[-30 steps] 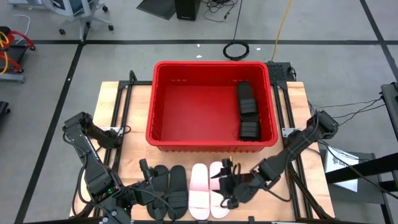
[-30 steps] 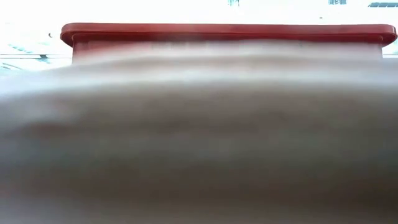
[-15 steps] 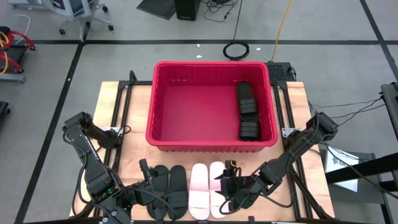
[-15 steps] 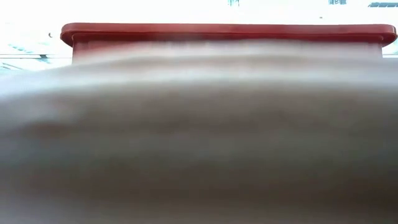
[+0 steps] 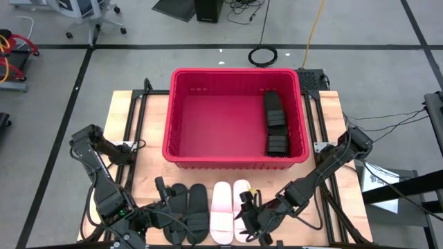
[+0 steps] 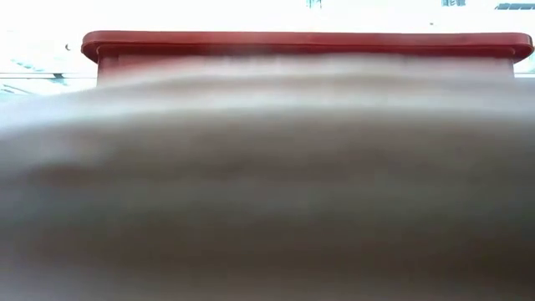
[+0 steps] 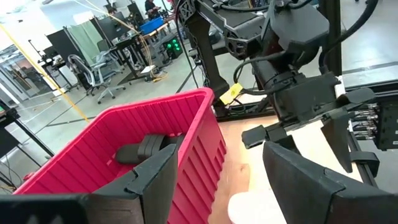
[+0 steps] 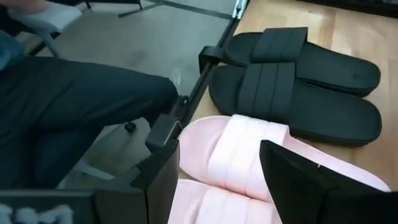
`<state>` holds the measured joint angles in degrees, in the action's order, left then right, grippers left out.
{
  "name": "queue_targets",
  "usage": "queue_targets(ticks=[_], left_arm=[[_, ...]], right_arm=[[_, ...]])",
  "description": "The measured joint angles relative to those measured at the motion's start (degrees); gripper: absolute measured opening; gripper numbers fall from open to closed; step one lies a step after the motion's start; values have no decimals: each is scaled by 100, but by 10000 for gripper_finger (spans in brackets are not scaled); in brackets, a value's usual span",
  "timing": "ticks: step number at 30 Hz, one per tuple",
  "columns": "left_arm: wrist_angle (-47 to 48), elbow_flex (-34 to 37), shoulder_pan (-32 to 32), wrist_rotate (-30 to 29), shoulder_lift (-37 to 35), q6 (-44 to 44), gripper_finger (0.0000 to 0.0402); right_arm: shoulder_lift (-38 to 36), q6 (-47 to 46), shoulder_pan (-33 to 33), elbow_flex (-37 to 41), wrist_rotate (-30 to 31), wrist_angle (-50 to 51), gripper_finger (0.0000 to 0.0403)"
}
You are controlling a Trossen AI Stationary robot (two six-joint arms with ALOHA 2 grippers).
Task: Pick and place slides into bin
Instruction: Put the pink slide into the red bin
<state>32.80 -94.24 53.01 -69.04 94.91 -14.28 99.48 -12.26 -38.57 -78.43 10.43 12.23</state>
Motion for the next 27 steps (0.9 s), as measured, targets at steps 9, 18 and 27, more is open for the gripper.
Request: queue_targets(ticks=[9, 18, 27], left_arm=[[-2, 0, 0, 2, -2, -7, 241], [-7, 0, 0, 11, -2, 2, 241], [-11, 0, 0, 3, 0, 29, 241]], right_arm=[[-69, -37, 141, 7, -27, -230, 212], [-144, 136, 212, 4, 1, -604, 212], [493, -129, 363, -916, -1, 660, 212]])
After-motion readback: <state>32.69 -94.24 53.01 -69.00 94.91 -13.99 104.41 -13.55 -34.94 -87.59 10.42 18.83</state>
